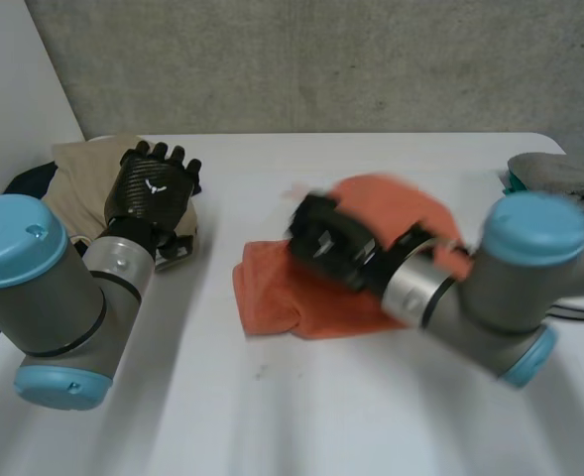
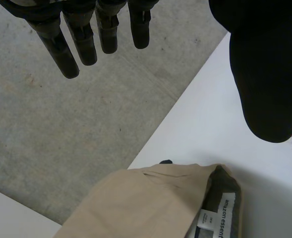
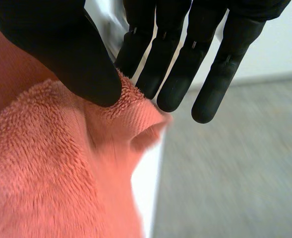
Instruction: Fold the laundry.
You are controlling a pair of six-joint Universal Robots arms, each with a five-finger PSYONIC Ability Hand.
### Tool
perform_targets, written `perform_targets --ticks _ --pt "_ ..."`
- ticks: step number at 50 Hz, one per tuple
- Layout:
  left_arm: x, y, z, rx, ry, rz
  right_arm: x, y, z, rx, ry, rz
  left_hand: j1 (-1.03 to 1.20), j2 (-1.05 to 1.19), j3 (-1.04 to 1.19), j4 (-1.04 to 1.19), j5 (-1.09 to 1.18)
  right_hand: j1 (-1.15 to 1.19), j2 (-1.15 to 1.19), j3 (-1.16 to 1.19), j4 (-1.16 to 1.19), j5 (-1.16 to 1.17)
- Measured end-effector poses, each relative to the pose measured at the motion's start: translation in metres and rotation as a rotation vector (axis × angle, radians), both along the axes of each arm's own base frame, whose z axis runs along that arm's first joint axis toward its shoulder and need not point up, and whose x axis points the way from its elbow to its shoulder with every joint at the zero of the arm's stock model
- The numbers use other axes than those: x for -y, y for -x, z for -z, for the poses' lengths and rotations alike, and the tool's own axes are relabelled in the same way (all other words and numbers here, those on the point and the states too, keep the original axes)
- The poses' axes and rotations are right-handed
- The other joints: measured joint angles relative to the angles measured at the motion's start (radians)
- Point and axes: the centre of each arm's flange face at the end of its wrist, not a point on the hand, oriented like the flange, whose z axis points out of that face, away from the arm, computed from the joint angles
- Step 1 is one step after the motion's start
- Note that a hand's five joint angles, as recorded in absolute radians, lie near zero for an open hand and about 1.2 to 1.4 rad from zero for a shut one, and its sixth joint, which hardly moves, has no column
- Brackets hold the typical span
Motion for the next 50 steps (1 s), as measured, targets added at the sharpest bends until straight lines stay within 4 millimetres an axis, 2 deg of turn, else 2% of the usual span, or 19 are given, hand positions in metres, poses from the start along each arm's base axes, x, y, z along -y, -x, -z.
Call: perform_targets --ticks 2,4,8,9,11,13,14,16,20,23,26,28,29,33,39,45,49,50 --pt "-0.001 0.000 0.001 0.001 -0.003 0.001 -0.020 -0.010 0.017 -0.038 -0.012 -0.056 0.000 0.000 0.000 0.000 0.000 0.000 0.000 0.000 0.000 0.000" --pt "-0.001 0.000 0.001 0.002 -0.004 0.002 -0.030 -0.013 0.028 -0.065 -0.021 -0.075 0.000 0.000 0.000 0.000 0.000 -0.024 -0.062 -0.054 -0.058 -0.046" --pt "0.000 0.002 -0.001 -0.003 0.005 0.005 -0.035 -0.013 0.038 -0.088 -0.054 -0.050 0.000 0.000 0.000 0.000 0.000 -0.360 -0.431 -0.431 -0.442 -0.425" --pt "0.000 0.003 -0.002 -0.005 0.008 0.006 -0.034 -0.011 0.038 -0.083 -0.066 -0.037 0.000 0.000 0.000 0.000 0.000 -0.382 -0.450 -0.456 -0.469 -0.452" --pt "0.001 0.004 -0.005 -0.010 0.018 0.008 -0.028 -0.006 0.031 -0.056 -0.106 0.004 0.000 0.000 0.000 0.000 0.000 -0.436 -0.503 -0.516 -0.531 -0.519" --pt "0.002 0.007 -0.008 -0.017 0.031 0.013 -0.020 0.002 0.019 -0.005 -0.161 0.054 0.000 0.000 0.000 0.000 0.000 -0.616 -0.675 -0.690 -0.705 -0.696" --pt "0.003 0.010 -0.011 -0.023 0.042 0.020 -0.015 0.008 0.008 0.045 -0.211 0.091 0.000 0.000 0.000 0.000 0.000 -0.760 -0.833 -0.842 -0.858 -0.841" --pt "0.002 0.015 -0.016 -0.034 0.056 0.034 -0.007 0.017 -0.007 0.125 -0.291 0.142 0.000 0.000 0.000 0.000 0.000 -0.865 -0.938 -0.948 -0.960 -0.935" --pt "-0.004 0.034 -0.025 -0.070 0.079 0.085 0.006 0.039 -0.036 0.315 -0.471 0.252 0.000 0.000 0.000 0.000 0.000 -0.879 -0.967 -0.979 -0.991 -0.951" --pt "-0.011 0.051 -0.028 -0.103 0.082 0.133 0.015 0.054 -0.049 0.423 -0.572 0.333 0.000 0.000 0.000 0.000 0.000 -0.879 -0.967 -0.979 -0.991 -0.951" --pt "-0.019 0.066 -0.029 -0.134 0.078 0.180 0.022 0.069 -0.054 0.479 -0.634 0.409 0.000 0.000 0.000 0.000 0.000 -0.879 -0.967 -0.979 -0.991 -0.951" --pt "-0.029 0.087 -0.027 -0.173 0.061 0.245 0.029 0.086 -0.053 0.504 -0.698 0.506 0.000 0.000 0.000 0.000 0.000 -0.879 -0.967 -0.979 -0.991 -0.951" --pt "-0.031 0.090 -0.026 -0.180 0.057 0.257 0.030 0.089 -0.052 0.502 -0.710 0.527 0.000 0.000 0.000 0.000 0.000 -0.879 -0.967 -0.979 -0.991 -0.951" --pt "-0.037 0.113 -0.012 -0.206 0.016 0.319 0.034 0.103 -0.037 0.446 -0.764 0.623 0.000 0.000 0.000 0.000 0.000 -0.879 -0.967 -0.979 -0.991 -0.951" --pt "-0.032 0.130 0.035 -0.152 -0.092 0.330 0.041 0.116 -0.006 0.305 -0.767 0.714 0.000 0.000 0.000 0.000 0.000 -0.875 -0.960 -0.971 -0.982 -0.943" --pt "-0.026 0.123 0.071 -0.059 -0.159 0.244 0.049 0.122 0.014 0.248 -0.751 0.763 0.000 0.000 0.000 0.000 0.000 -0.659 -0.737 -0.744 -0.761 -0.725" --pt "-0.026 0.113 0.083 0.007 -0.173 0.161 0.055 0.126 0.021 0.246 -0.743 0.787 0.000 0.000 0.000 0.000 0.000 -0.471 -0.554 -0.567 -0.579 -0.549" --pt "-0.027 0.109 0.086 0.027 -0.177 0.140 0.056 0.126 0.022 0.247 -0.740 0.791 0.000 0.000 0.000 0.000 0.000 -0.380 -0.447 -0.461 -0.474 -0.453"
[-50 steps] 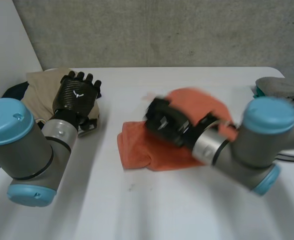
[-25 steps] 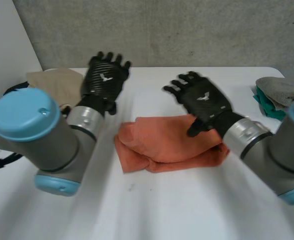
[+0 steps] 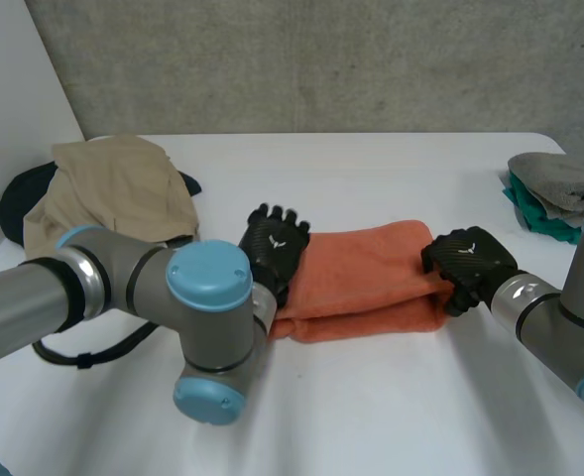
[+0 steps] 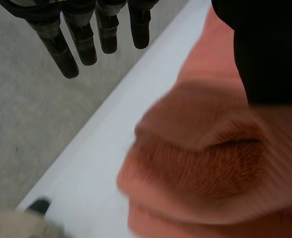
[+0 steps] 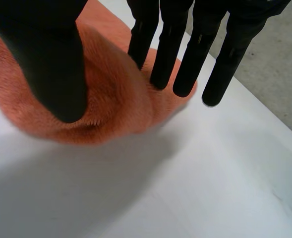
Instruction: Fold the laundry.
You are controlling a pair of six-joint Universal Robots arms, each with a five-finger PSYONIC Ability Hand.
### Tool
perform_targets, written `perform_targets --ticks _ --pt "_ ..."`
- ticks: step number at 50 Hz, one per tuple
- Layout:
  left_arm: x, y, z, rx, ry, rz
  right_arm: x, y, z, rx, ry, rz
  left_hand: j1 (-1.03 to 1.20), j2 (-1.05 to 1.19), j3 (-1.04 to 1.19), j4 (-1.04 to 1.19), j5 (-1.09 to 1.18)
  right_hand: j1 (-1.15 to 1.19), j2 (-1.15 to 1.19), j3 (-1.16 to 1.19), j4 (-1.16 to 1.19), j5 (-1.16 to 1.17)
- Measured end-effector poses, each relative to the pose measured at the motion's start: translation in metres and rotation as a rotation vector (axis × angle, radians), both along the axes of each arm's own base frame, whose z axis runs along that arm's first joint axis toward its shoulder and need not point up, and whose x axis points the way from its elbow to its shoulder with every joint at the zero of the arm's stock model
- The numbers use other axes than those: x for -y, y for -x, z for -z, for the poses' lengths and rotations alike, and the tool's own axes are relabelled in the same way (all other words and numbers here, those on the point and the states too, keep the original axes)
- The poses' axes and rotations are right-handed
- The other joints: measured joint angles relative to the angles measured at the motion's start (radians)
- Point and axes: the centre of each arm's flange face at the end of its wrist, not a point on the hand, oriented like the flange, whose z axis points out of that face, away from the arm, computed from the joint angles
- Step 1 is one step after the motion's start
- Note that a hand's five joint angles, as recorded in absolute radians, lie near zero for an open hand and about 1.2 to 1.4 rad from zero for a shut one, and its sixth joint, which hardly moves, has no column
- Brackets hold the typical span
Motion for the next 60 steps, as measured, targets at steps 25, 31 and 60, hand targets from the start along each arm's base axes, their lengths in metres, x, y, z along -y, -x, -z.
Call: perform_targets --ticks 25,31,60 --pt "-0.042 -0.046 -0.090 -0.126 0.064 -0.075 0.011 -0.014 -0.043 -0.264 0.383 -0.093 0.000 0.000 0.000 0.000 -0.003 0.313 0.446 0.460 0.474 0.444" --pt "-0.025 -0.074 -0.111 -0.159 0.104 -0.156 -0.030 -0.075 -0.062 -0.245 0.604 -0.367 0.000 0.000 0.000 0.000 -0.003 0.313 0.446 0.460 0.474 0.458" --pt "-0.003 -0.026 -0.127 -0.371 0.121 -0.035 -0.068 -0.084 -0.086 0.202 0.275 -0.298 0.000 0.000 0.000 0.000 -0.003 -0.499 -0.520 -0.518 -0.517 -0.498"
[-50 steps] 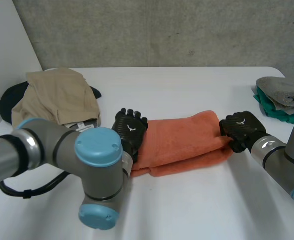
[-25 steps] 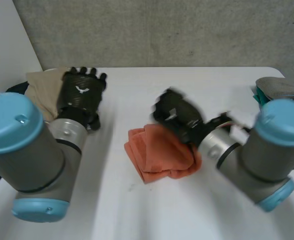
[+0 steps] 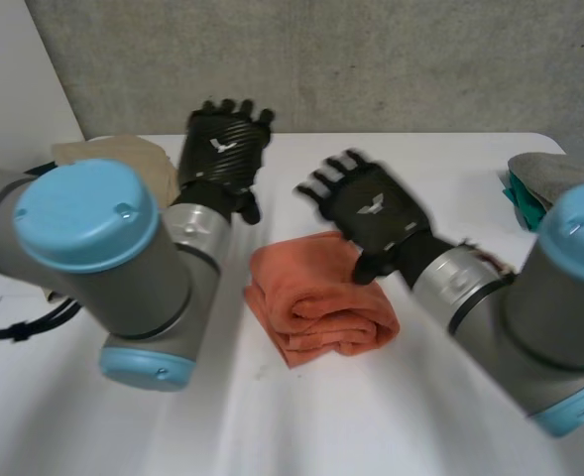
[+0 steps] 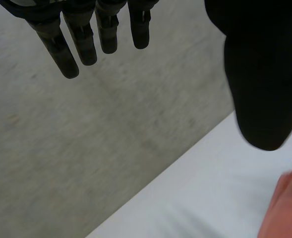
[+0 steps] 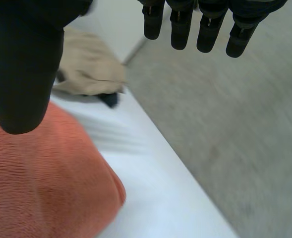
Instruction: Fold the laundry.
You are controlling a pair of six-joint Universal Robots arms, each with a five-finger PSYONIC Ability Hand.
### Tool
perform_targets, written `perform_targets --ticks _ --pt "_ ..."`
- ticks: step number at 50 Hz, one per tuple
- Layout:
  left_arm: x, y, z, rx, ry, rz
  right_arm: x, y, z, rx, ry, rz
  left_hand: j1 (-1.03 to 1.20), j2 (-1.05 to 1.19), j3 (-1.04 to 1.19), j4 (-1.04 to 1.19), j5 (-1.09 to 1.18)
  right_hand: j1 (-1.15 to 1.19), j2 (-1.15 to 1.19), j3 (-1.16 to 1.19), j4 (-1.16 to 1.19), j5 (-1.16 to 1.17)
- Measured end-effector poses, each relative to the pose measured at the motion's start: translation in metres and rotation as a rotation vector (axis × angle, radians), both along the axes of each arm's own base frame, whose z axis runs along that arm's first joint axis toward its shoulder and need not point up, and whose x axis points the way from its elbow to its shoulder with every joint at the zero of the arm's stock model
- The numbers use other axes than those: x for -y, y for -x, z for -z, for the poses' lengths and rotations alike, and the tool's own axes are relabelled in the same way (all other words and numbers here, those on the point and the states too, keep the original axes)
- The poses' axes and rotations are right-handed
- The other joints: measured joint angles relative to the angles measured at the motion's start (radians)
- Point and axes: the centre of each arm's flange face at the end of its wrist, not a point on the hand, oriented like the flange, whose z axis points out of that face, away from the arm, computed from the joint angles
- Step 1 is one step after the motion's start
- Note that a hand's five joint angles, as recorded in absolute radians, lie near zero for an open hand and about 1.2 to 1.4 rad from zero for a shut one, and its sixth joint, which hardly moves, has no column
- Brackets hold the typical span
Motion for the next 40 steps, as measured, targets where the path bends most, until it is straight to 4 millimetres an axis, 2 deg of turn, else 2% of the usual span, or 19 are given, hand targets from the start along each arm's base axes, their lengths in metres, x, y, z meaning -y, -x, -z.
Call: perform_targets --ticks 5,8,10,11,15,17,22,27,31,35,38,40 --pt "-0.005 0.028 0.010 -0.039 -0.046 0.099 0.030 0.028 -0.013 0.116 -0.205 0.155 0.000 0.000 0.000 0.000 0.000 0.000 0.000 0.000 0.000 0.000" --pt "-0.009 0.036 0.027 -0.014 -0.111 0.119 0.046 0.032 -0.006 0.108 -0.305 0.192 0.000 0.000 0.000 0.000 0.000 0.000 0.000 0.000 0.000 0.000" --pt "-0.009 0.037 0.031 -0.006 -0.127 0.119 0.050 0.032 -0.003 0.102 -0.324 0.196 0.000 0.000 0.000 0.000 0.000 0.000 0.000 0.000 0.000 0.000" --pt "-0.012 0.038 0.048 0.033 -0.189 0.105 0.060 0.030 0.007 0.076 -0.391 0.196 0.000 0.000 0.000 0.000 0.000 0.000 0.000 0.000 0.000 0.000" --pt "-0.016 0.032 0.068 0.093 -0.266 0.058 0.072 0.024 0.026 0.035 -0.483 0.167 0.000 0.000 0.000 0.000 0.000 0.000 0.000 0.000 0.000 0.000" --pt "-0.020 0.025 0.082 0.142 -0.315 0.010 0.078 0.019 0.043 0.006 -0.547 0.137 0.000 0.000 0.000 0.000 0.000 0.000 0.000 0.000 0.000 0.000" --pt "-0.030 0.012 0.099 0.214 -0.367 -0.045 0.081 0.013 0.071 -0.045 -0.609 0.100 0.000 0.000 0.000 0.000 0.000 0.000 0.000 0.000 0.000 0.000" --pt "-0.037 0.004 0.111 0.263 -0.399 -0.061 0.082 0.012 0.090 -0.130 -0.583 0.092 0.000 0.000 0.000 0.000 0.000 -0.001 0.000 0.000 0.000 0.000" --pt "-0.039 0.002 0.116 0.278 -0.410 -0.061 0.084 0.015 0.092 -0.193 -0.520 0.110 0.000 0.000 0.000 0.000 0.000 -0.018 0.000 0.000 0.000 0.000" --pt "-0.039 0.001 0.114 0.276 -0.409 -0.058 0.085 0.017 0.085 -0.243 -0.441 0.139 0.000 0.000 0.000 0.000 0.000 -0.018 0.000 0.000 0.000 -0.001" --pt "-0.038 0.003 0.104 0.254 -0.390 -0.053 0.084 0.017 0.071 -0.245 -0.373 0.150 0.000 0.000 0.000 0.000 0.000 -0.018 0.000 0.000 0.000 -0.001" --pt "-0.035 0.005 0.090 0.221 -0.362 -0.042 0.082 0.016 0.058 -0.229 -0.319 0.154 0.000 0.000 0.000 0.000 -0.003 -0.018 0.000 0.000 0.000 -0.001"
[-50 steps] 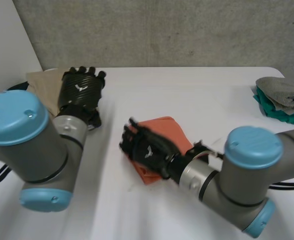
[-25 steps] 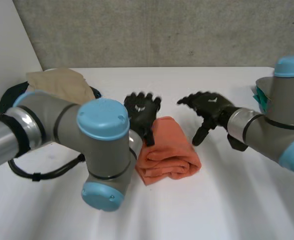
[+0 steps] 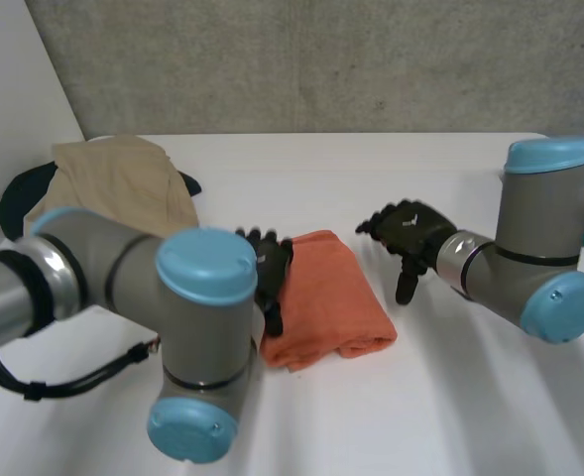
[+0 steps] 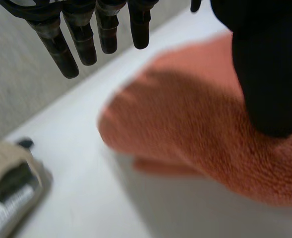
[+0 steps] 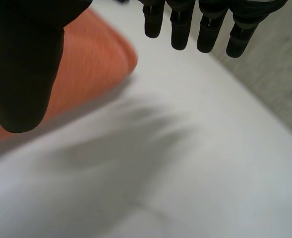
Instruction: Fold the laundry.
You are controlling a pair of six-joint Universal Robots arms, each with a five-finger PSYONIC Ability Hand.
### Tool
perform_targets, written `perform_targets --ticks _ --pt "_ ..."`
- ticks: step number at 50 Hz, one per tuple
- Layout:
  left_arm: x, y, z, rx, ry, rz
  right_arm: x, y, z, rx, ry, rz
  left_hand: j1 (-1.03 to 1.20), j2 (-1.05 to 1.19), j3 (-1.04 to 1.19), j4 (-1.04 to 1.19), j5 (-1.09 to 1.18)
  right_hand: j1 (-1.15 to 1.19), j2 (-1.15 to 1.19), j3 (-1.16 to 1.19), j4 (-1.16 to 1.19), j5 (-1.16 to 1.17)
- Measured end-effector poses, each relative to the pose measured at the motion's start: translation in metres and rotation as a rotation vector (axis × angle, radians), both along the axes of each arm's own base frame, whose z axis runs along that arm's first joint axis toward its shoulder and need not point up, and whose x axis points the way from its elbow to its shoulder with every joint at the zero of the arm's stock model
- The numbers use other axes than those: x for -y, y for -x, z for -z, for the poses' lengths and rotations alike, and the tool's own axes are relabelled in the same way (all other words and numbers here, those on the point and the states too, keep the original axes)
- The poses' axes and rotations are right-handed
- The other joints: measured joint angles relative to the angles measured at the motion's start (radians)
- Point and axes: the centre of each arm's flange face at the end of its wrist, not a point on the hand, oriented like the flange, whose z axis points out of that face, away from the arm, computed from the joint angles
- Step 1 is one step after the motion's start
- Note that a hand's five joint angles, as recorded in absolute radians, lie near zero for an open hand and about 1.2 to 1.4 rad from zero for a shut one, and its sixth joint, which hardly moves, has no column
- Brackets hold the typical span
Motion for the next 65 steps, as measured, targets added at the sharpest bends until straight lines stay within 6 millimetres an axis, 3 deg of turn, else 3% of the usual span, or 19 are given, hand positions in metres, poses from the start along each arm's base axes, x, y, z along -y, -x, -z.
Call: perform_targets --ticks 3,8,12,15,20,29,39,46,53,59,65 --pt "0.004 0.005 -0.031 -0.075 0.054 0.041 -0.012 -0.001 -0.016 0.027 0.079 -0.011 0.000 0.000 0.000 0.000 0.000 0.000 0.000 0.000 0.000 0.000" --pt "0.015 0.008 -0.078 -0.182 0.130 0.140 -0.045 -0.004 -0.024 0.056 0.161 -0.062 0.000 0.000 0.000 0.000 0.000 0.000 0.000 0.000 0.000 0.000" --pt "0.022 0.008 -0.107 -0.242 0.176 0.245 -0.076 -0.004 -0.014 0.059 0.186 -0.109 0.000 0.000 0.000 0.000 0.000 0.000 0.000 0.000 0.000 0.000" --pt "0.022 0.011 -0.125 -0.272 0.182 0.379 -0.101 -0.004 0.004 0.053 0.179 -0.152 0.000 0.000 0.000 0.000 0.000 0.000 0.000 0.000 0.000 0.000" --pt "0.015 0.015 -0.132 -0.285 0.140 0.553 -0.118 -0.006 0.032 0.045 0.161 -0.196 0.000 0.000 0.000 0.000 0.000 0.000 0.000 0.000 0.000 0.000" --pt "0.010 0.021 -0.118 -0.272 0.080 0.614 -0.104 -0.018 0.061 0.068 0.214 -0.205 0.000 0.000 0.000 0.000 0.000 0.000 0.000 0.000 0.000 -0.001" --pt "0.010 0.023 -0.107 -0.260 0.056 0.606 -0.087 -0.029 0.071 0.098 0.275 -0.207 0.000 0.000 0.000 0.000 0.000 0.011 0.020 0.021 0.022 0.016" --pt "0.010 0.023 -0.110 -0.263 0.065 0.608 -0.083 -0.031 0.071 0.104 0.282 -0.212 0.000 0.000 0.000 0.000 0.000 0.292 0.297 0.300 0.301 0.214" --pt "0.009 0.022 -0.114 -0.268 0.072 0.608 -0.078 -0.036 0.065 0.121 0.304 -0.226 0.000 0.000 0.000 0.000 0.000 0.795 0.910 0.918 0.947 0.868" --pt "0.010 0.022 -0.115 -0.270 0.077 0.604 -0.067 -0.041 0.053 0.154 0.363 -0.230 0.000 0.000 0.000 0.000 0.000 0.798 0.914 0.927 0.978 0.875" --pt "0.013 0.018 -0.128 -0.282 0.114 0.590 -0.036 -0.046 0.008 0.222 0.514 -0.190 0.000 0.000 0.000 0.000 0.000 0.798 0.914 0.927 0.982 0.875"
